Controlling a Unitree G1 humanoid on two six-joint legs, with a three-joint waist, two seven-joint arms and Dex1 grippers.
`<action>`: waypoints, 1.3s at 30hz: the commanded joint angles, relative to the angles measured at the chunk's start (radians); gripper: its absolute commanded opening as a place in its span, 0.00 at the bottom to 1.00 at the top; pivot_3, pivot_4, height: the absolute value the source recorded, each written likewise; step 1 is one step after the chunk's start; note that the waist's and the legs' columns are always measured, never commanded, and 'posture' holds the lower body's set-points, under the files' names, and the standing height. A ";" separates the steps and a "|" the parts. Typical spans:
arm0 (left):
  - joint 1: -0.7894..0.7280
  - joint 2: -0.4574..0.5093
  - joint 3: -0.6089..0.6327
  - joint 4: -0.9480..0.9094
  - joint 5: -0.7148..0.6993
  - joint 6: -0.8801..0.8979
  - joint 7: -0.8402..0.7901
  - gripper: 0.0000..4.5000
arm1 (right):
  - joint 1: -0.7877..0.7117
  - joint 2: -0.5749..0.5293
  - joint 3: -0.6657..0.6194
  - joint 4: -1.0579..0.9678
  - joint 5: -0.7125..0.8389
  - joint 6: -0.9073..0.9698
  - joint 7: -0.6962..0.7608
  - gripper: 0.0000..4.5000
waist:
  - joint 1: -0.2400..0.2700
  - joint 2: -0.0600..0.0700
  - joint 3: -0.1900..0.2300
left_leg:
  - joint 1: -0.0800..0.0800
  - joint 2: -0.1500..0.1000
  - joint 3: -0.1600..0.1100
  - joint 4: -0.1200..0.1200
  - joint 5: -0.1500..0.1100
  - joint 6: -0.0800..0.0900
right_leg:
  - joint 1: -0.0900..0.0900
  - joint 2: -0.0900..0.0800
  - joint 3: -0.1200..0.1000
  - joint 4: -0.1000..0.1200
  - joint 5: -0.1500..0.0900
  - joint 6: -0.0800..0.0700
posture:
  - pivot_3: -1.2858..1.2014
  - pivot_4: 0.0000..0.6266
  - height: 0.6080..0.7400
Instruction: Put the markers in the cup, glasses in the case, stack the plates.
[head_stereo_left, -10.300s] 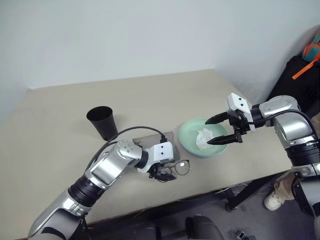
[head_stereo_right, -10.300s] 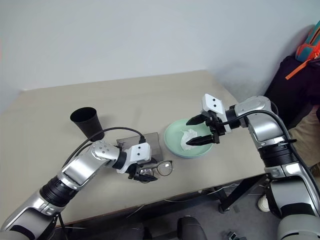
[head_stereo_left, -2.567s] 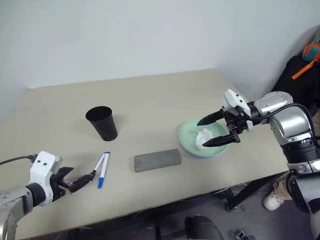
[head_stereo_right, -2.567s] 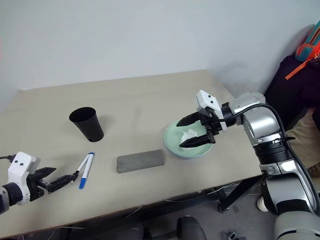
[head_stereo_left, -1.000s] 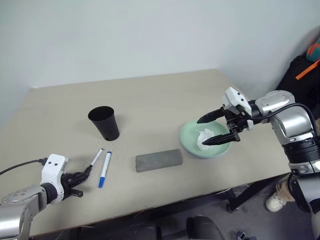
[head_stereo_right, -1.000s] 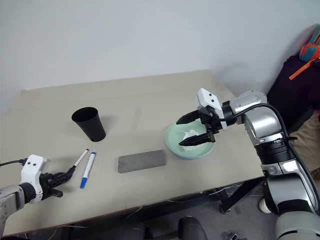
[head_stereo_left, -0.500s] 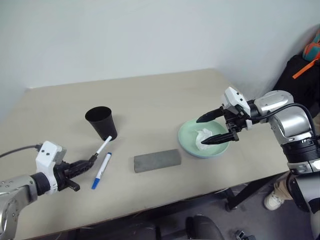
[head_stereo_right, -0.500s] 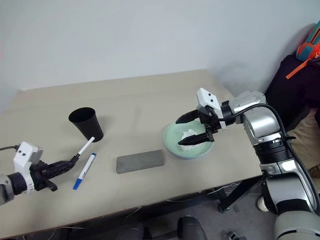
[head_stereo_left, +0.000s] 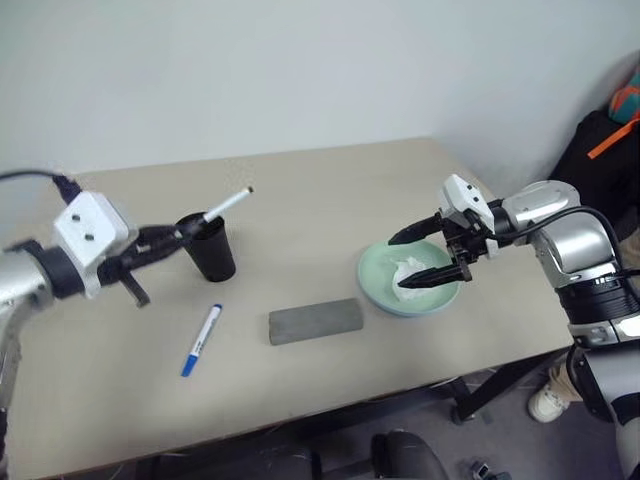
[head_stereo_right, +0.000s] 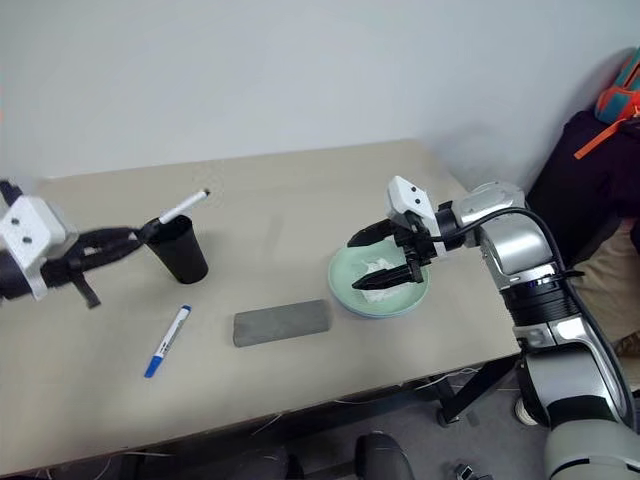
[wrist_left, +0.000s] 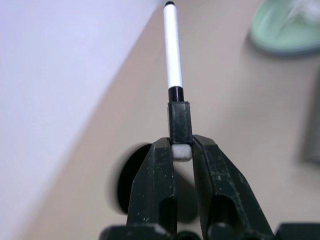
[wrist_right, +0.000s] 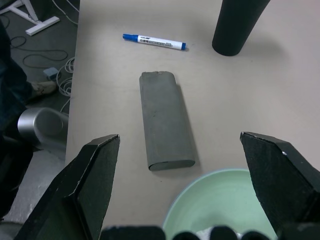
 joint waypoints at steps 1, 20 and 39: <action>-0.174 0.048 -0.114 0.156 0.126 -0.192 -0.017 0.07 | -0.031 0.001 -0.016 0.004 -0.003 -0.018 -0.003 0.93 | 0.000 0.000 0.000 | 0.000 0.000 0.000 0.000 0.000 0.000 | 0.000 0.000 0.000 0.000 0.000 0.000 | 0.52 0.00 0.99; -1.195 0.055 -0.882 1.224 1.169 -1.238 0.390 0.07 | -0.011 0.008 -0.028 -0.007 -0.003 -0.025 -0.016 0.93 | 0.002 -0.002 0.000 | -0.007 0.000 0.001 0.007 -0.003 0.010 | -0.002 -0.001 -0.001 0.000 0.002 0.003 | 0.52 0.00 0.99; -1.389 -0.030 -1.218 1.390 1.564 -1.280 0.842 0.07 | 0.007 0.008 -0.039 -0.043 0.010 -0.003 -0.050 0.93 | 0.003 -0.003 0.000 | -0.022 -0.001 0.000 0.021 -0.004 0.013 | -0.015 -0.003 -0.002 0.009 0.002 0.004 | 0.52 0.00 0.99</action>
